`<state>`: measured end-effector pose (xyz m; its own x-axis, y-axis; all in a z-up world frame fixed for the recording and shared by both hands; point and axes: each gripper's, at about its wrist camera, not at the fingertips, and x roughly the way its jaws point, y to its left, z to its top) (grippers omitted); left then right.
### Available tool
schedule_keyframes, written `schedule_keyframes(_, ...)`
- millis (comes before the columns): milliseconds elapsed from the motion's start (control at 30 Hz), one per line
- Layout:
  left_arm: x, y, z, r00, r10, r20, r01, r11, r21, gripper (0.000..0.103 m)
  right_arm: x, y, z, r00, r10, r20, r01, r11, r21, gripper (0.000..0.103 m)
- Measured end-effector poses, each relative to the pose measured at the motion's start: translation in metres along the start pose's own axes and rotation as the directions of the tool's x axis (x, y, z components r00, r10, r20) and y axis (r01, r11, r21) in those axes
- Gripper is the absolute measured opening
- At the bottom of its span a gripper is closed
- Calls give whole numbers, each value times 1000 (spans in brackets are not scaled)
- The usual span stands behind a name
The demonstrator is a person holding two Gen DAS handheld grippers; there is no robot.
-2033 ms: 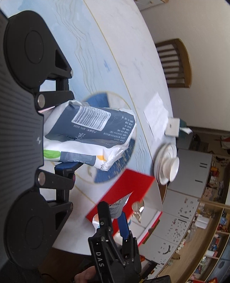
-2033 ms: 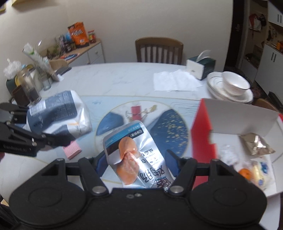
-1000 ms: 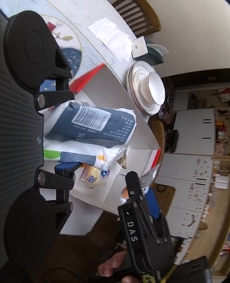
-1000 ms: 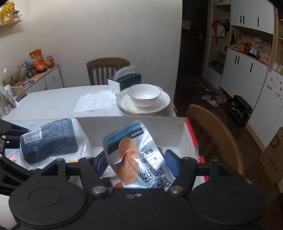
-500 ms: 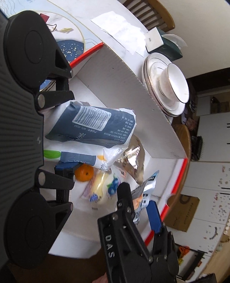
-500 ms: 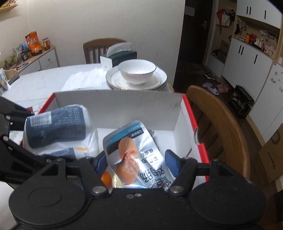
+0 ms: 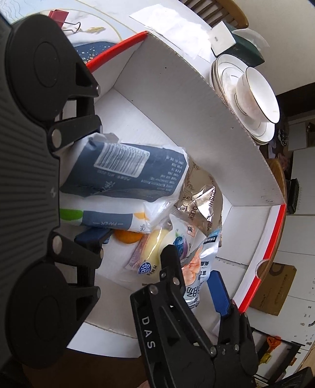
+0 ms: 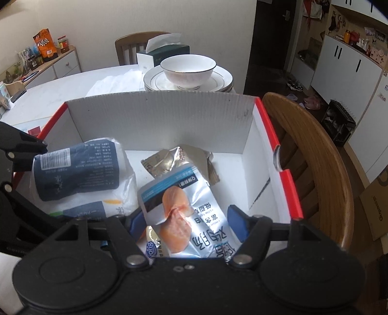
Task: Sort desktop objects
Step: 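Open the left tool to drop the white bag while the right tool releases the pouch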
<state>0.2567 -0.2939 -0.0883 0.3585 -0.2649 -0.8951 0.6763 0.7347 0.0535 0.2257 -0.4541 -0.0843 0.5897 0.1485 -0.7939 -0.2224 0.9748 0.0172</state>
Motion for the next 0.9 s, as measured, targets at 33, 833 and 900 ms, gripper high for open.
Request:
schedule_keyframes(33,0,0,0,1000,-1,3,1,1000,-3,60,0,0,0,1000,2,1,-2,1000,0,71)
schedule_keyframes(833,-55,-7,-18,973,133,187,-118,989,-92,82,-56,-4,1,989,78,127,-83,996,33,91)
schedule_keyframes(900,-64,-10,-20,966,144,215,-126,988,-94,82,-62,-2,0,987,84,140,-89,996,25,91)
